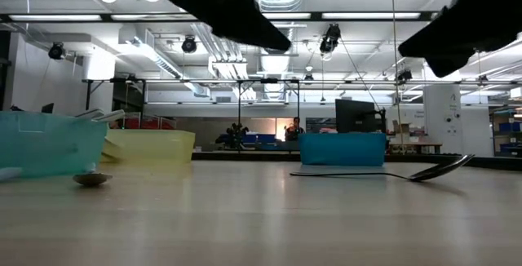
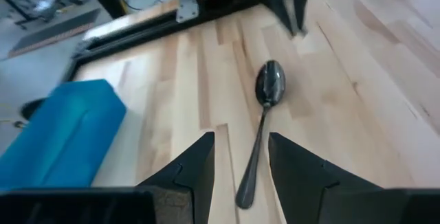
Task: Sort silverware by color (type)
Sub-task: Put the black spoon into the yellow bin
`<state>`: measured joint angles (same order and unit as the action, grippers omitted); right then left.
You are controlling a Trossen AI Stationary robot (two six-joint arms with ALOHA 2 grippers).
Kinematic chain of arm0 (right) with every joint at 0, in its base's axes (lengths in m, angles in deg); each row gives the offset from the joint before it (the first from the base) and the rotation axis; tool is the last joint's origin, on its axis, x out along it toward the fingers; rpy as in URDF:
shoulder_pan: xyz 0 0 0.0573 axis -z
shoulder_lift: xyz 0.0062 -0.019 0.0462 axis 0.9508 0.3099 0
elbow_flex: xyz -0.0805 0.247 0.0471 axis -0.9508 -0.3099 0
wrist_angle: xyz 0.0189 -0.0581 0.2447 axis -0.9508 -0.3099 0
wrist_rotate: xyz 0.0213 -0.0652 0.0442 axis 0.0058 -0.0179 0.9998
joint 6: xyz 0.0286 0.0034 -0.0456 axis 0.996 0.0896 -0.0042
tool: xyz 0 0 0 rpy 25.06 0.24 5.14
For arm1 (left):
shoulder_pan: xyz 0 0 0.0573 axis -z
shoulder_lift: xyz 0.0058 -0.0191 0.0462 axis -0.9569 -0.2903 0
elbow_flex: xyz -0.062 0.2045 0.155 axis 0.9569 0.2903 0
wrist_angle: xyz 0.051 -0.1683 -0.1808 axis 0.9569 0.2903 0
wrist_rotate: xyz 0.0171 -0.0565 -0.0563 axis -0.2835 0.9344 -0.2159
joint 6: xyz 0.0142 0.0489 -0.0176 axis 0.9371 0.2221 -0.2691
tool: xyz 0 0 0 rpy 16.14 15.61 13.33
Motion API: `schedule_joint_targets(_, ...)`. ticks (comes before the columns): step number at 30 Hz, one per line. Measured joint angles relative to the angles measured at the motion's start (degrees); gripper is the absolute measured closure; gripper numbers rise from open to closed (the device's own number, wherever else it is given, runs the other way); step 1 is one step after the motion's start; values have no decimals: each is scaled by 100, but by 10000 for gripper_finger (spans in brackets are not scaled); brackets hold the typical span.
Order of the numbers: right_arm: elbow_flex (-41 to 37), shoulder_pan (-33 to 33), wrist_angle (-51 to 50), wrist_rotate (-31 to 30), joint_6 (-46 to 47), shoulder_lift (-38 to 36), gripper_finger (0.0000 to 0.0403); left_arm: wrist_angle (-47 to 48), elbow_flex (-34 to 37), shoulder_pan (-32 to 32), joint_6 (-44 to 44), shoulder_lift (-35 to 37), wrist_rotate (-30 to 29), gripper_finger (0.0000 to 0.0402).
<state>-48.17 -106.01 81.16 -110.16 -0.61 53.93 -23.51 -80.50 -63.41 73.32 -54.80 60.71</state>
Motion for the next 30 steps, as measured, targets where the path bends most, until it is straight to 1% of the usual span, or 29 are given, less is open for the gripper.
schedule_joint_targets(4, 4, -345, 89, -220, 105, 69, 394, -386, 0, -187, 29, -420, 342, 286)
schedule_joint_targets(9, 17, -659, -30, -444, 553, 77, 394, -784, 2, -300, 64, -935, 492, 286)
schedule_joint_targets(11, 17, -716, -289, -430, 879, 30, 394, -897, 2, -311, 65, -1095, 494, 286)
schedule_joint_targets(13, 88, -731, -754, -387, 1318, -34, 394, -1087, 2, -332, 65, -1245, 497, 286)
schedule_joint_targets(16, 328, -730, -1881, -220, 2277, -142, 394, -1290, 2, -368, 74, -1406, 517, 286)
schedule_joint_targets(20, 841, -730, -3732, 15, 4019, -291, 394, -1642, 0, -429, 220, -1595, 533, 286)
schedule_joint_targets(23, 1229, -729, -4916, 397, 5299, -372, 394, -1890, 0, -479, 334, -1718, 533, 286)
schedule_joint_targets(26, 1486, -730, -5535, 886, 6341, -383, 394, -2177, 0, -516, 362, -1861, 533, 286)
schedule_joint_targets(28, 1540, -730, -5690, 1184, 7128, -382, 394, -2290, -2, -527, 362, -1976, 533, 286)
schedule_joint_targets(30, 1541, -730, -5686, 1356, 7720, -379, 394, -2294, -2, -528, 363, -2116, 533, 286)
